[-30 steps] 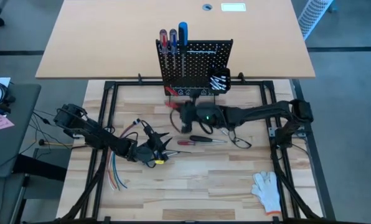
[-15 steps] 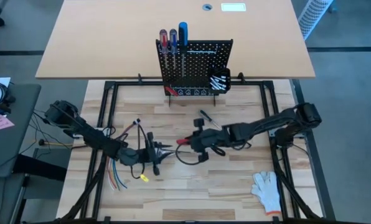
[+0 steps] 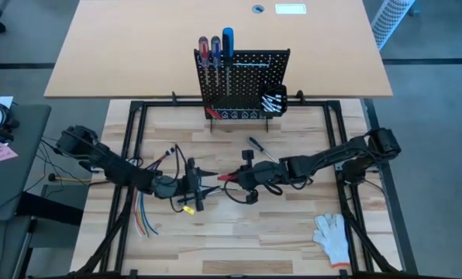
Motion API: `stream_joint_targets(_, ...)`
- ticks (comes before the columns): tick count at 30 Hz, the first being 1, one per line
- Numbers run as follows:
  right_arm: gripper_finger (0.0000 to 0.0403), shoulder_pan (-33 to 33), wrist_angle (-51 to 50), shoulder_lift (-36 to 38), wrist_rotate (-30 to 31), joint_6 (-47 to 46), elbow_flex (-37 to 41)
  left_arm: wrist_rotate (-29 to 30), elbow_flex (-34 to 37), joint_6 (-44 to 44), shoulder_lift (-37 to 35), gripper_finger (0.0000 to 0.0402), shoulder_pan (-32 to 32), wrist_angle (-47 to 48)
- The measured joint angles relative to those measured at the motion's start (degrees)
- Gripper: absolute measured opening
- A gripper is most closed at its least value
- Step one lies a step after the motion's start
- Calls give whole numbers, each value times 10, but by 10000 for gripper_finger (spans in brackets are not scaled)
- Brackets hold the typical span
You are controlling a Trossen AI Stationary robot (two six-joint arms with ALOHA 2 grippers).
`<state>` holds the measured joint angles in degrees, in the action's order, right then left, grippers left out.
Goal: Hang tools onto peg board
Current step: Hang the allen wrench on the pegboard
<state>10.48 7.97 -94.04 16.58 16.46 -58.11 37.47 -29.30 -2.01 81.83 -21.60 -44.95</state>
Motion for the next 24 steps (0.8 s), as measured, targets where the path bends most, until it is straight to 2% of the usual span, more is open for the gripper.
stream_joint_targets(4, 55, 1, 4, 0, -2, 0, 0, -3, -2, 21, 8, 207, 20, 2)
stream_joint_targets(8, 55, 1, 4, 0, -3, 0, 0, -45, -2, 19, 8, 203, 28, -7)
stream_joint_targets(11, 55, 1, 4, 0, -3, 0, 0, -64, -4, 5, 8, 188, 27, -33)
stream_joint_targets(18, 55, 1, 14, 0, -17, 0, 0, -82, -11, 4, 8, 144, 39, -29)
stream_joint_targets(24, 55, 1, 19, 0, -28, 0, 0, -91, -11, 12, 8, 126, 45, -21)
